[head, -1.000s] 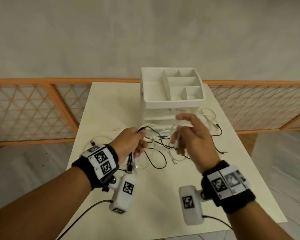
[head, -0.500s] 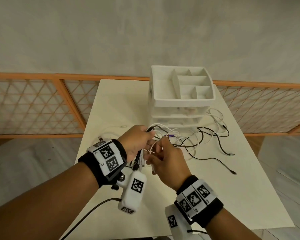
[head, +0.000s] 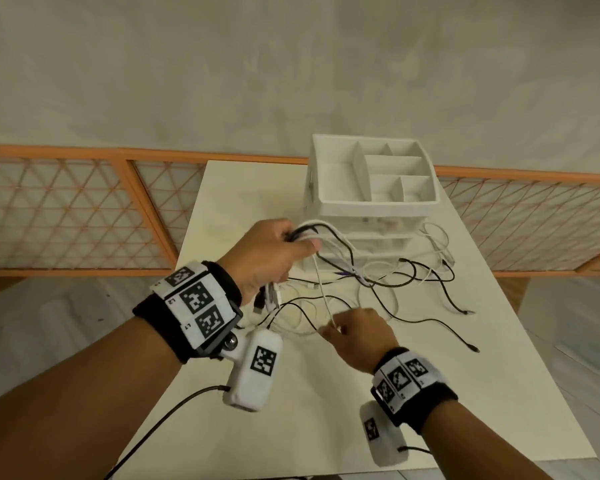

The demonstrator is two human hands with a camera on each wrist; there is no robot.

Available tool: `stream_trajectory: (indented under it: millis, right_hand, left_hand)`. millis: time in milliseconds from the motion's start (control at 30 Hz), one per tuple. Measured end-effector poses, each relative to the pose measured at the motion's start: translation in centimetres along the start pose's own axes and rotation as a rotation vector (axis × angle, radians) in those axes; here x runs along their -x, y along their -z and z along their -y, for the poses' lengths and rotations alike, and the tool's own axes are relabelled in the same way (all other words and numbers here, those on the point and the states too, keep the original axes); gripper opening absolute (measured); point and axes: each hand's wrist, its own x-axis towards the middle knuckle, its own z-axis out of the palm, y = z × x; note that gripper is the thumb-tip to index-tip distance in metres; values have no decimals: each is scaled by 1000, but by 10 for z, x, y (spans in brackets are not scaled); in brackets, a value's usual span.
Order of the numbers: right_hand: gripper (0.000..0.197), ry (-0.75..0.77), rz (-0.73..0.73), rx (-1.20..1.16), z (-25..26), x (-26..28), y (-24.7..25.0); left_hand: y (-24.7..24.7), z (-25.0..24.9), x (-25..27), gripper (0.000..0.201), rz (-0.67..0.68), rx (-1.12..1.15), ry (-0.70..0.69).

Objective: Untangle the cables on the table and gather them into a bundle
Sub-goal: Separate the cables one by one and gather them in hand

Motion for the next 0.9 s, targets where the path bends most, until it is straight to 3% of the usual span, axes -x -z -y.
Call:
stream_trajectory:
  millis: [100, 200, 267, 333, 433, 500, 633, 700, 767, 900]
  right_hand:
    - [28, -209, 17, 61, -50, 3, -15]
    - [18, -316, -132, -89, -75, -3, 13]
    - [28, -256, -296, -328, -66, -6, 48]
    - [38, -92, -460, -580, -32, 1, 85]
    - [28, 190, -642, -834, 22, 17, 131]
    - [23, 182, -733, -914, 24, 15, 143]
    - [30, -319, -671, -913, -40, -4, 116]
    - [35, -476, -625, -878, -67, -4, 96]
    - [38, -471, -648, -832, -70, 0, 98]
    - [51, -280, -696, -769, -47, 7, 141]
  left_hand:
    - [22, -4, -5, 20, -127, -14, -74]
    - [33, 9, -12, 18, -175, -100, -89]
    - [30, 25, -17, 22, -196, -234, -70]
    - [24, 46, -22, 32, -216, -368, -2]
    - [18, 72, -26, 43, -254, -360, 110]
    - [20, 79, -29, 43, -299, -293, 121]
    - [39, 77, -37, 42, -417, -87, 97]
    - [48, 75, -38, 40, -427, -17, 98]
    - [50, 78, -39, 40, -409, -42, 95]
    - [43, 88, -39, 44, -422, -92, 130]
